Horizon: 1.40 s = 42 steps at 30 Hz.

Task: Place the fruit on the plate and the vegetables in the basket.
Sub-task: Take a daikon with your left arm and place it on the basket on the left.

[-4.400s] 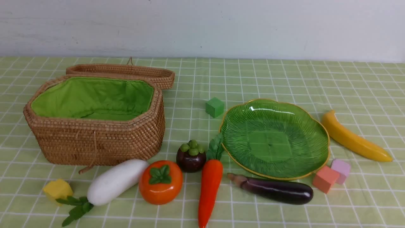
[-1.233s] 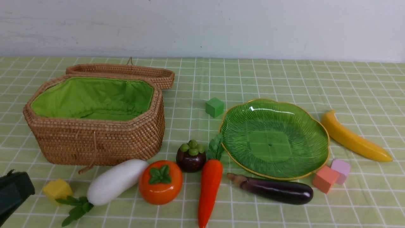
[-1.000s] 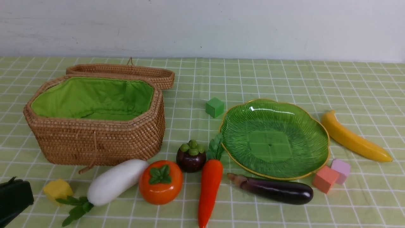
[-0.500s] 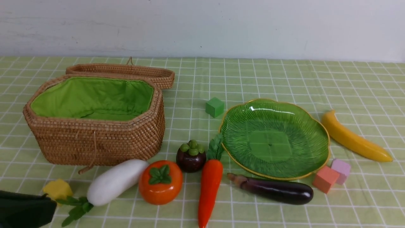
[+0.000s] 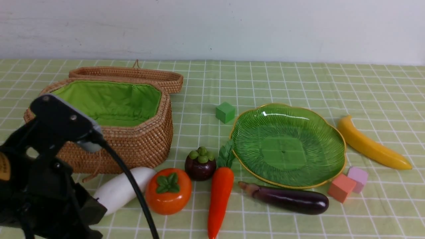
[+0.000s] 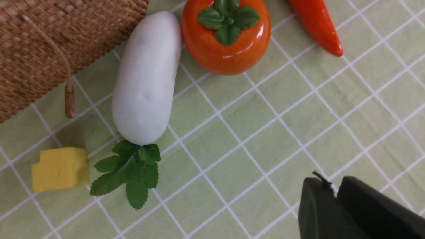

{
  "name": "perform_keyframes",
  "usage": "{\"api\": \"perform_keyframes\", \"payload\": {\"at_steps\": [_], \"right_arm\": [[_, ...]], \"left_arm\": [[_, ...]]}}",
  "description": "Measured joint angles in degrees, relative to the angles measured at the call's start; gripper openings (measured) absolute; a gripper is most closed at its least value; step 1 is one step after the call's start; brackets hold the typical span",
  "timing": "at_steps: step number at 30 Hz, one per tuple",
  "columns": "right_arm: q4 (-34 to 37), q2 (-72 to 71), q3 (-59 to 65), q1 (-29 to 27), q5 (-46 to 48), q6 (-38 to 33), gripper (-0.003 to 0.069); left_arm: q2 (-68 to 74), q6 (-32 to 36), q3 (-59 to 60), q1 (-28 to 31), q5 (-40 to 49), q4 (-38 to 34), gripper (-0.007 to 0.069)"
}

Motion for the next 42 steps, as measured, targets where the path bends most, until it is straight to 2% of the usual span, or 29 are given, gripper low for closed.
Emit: {"api": "perform_keyframes", "payload": {"at_steps": [11, 14, 15, 21, 25, 32, 38, 42], "right_arm": [[0.3, 0.0, 0.0, 0.0, -0.3, -2.2, 0.0061], [1.4, 0.0, 0.0, 0.0, -3.6, -2.4, 0.0064], [1.4, 0.0, 0.0, 0.0, -3.6, -2.4, 0.0064], [3.8, 0.0, 0.0, 0.0, -8.4, -3.7, 0.0069], [4.6, 0.0, 0.0, 0.0, -8.4, -4.2, 0.0075], [4.6, 0.0, 0.0, 0.0, -8.0, -4.4, 0.0078], [4.7, 0.0, 0.0, 0.0, -7.6, -4.4, 0.008], [4.8, 0.0, 0.0, 0.0, -7.5, -4.4, 0.0086]], "left_arm": [[4.3, 7.3, 0.0, 3.6, -5.8, -1.8, 0.0141], [6.6, 9.9, 0.0, 3.8, -8.2, -2.0, 0.0213], [6.6, 10.0, 0.0, 3.8, -8.3, -2.0, 0.0213], [14.5, 10.8, 0.0, 3.8, -11.5, 0.1, 0.0446], [19.1, 10.8, 0.0, 3.8, -15.5, 3.4, 0.054], [25.4, 6.0, 0.0, 3.8, -22.3, 10.5, 0.0568], [30.4, -0.1, -0.2, 3.8, -23.2, 18.6, 0.0572], [31.3, -2.4, -0.4, 3.8, -24.4, 21.1, 0.0572]]}}
